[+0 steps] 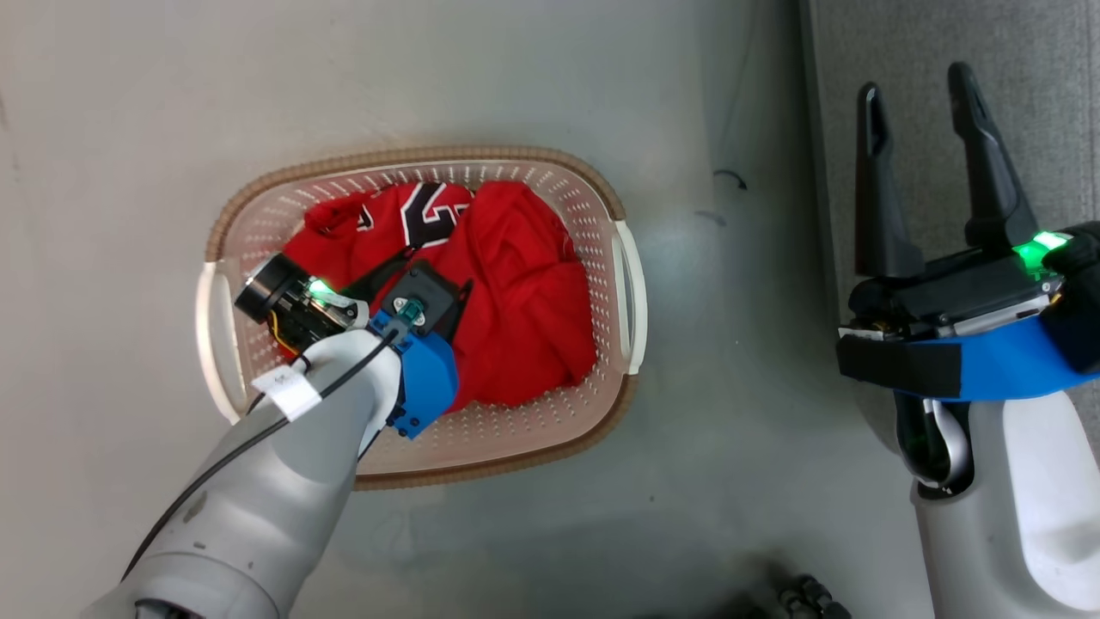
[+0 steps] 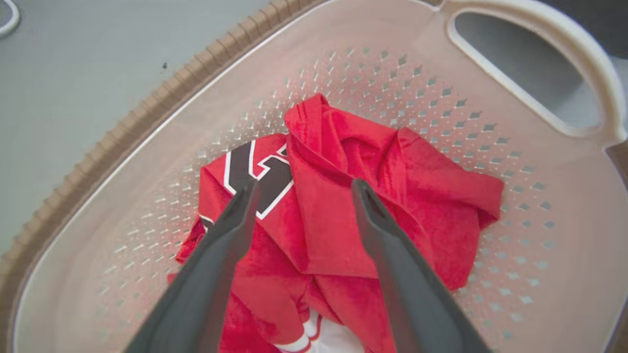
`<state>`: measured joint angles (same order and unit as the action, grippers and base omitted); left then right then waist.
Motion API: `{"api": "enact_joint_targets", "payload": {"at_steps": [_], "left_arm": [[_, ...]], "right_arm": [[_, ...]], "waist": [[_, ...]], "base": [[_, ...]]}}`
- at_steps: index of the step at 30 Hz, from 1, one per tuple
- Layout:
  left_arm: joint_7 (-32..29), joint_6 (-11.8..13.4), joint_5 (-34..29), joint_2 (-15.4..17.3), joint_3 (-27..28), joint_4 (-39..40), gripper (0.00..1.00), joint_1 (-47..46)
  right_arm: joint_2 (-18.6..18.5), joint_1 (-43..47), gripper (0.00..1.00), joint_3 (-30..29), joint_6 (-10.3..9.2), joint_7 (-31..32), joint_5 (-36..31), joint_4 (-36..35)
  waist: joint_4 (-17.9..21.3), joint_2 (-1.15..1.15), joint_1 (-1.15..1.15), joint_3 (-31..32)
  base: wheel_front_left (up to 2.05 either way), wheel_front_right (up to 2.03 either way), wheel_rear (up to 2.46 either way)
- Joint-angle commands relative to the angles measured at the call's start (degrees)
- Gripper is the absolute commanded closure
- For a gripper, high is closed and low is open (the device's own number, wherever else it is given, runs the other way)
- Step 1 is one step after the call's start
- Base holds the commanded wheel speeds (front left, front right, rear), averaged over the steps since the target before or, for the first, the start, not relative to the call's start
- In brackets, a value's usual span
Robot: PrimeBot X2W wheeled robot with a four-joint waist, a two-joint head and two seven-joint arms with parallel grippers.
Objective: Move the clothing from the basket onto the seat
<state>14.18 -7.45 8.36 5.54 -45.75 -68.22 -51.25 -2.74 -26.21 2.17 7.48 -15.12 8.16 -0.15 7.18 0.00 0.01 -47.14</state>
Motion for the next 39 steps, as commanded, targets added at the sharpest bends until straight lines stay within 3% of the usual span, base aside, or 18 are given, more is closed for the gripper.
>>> {"api": "enact_joint_targets", "payload": {"at_steps": [1, 14, 24, 35, 36, 37, 39], "left_arm": [[-0.49, -0.02, 0.58, -0.11, -0.57, -1.15, 0.0, -1.8], [-11.09, -0.02, 5.16, -0.85, -4.59, -4.99, 0.0, -5.78], [-13.98, -0.02, 8.09, -1.55, -7.75, -4.95, 0.0, -7.33], [-13.03, -0.02, 10.99, -2.18, -12.07, -4.38, 0.0, -9.35], [-12.7, -0.02, 11.37, -2.14, -12.12, -4.45, 0.6, -9.55], [-12.53, -0.02, 11.26, -2.05, -12.54, -4.53, 1.0, -9.68], [-12.09, -0.02, 11.73, -2.05, -13.18, -4.65, 1.0, -9.72]], "right_arm": [[-0.26, -0.97, 0.0, -0.22, 0.03, -0.06, -0.27, -0.55], [-0.25, -1.47, 0.0, -0.91, 0.03, -0.05, -0.53, -2.53], [-0.26, -1.53, 0.0, -0.59, 0.03, -0.05, -0.2, -3.63], [-0.26, -1.18, 0.0, -0.97, 0.03, -0.05, -0.05, -5.28], [-0.26, -1.08, 0.0, -1.0, 0.03, -0.06, 0.03, -5.43], [-0.26, -1.0, 0.0, -1.0, 0.03, -0.05, 0.06, -5.56], [-0.26, -0.92, 0.0, -1.11, 0.03, -0.05, 0.29, -5.62]], "waist": [[0.56, 0.0, -0.01, -1.69], [1.15, 0.0, -0.01, -6.08], [1.78, 0.0, -0.01, -8.93], [1.87, 0.0, -0.01, -11.66], [1.85, 0.0, -0.01, -11.76], [1.85, 0.0, -0.01, -11.85], [1.77, 0.0, -0.01, -11.96]], "base": [[0.0, 0.0, 0.0], [0.0, 0.0, 0.0], [0.0, 0.0, 0.0], [0.0, 0.0, 0.0], [0.0, 0.0, 0.0], [0.0, 0.0, 0.0], [0.0, 0.0, 0.0]]}}
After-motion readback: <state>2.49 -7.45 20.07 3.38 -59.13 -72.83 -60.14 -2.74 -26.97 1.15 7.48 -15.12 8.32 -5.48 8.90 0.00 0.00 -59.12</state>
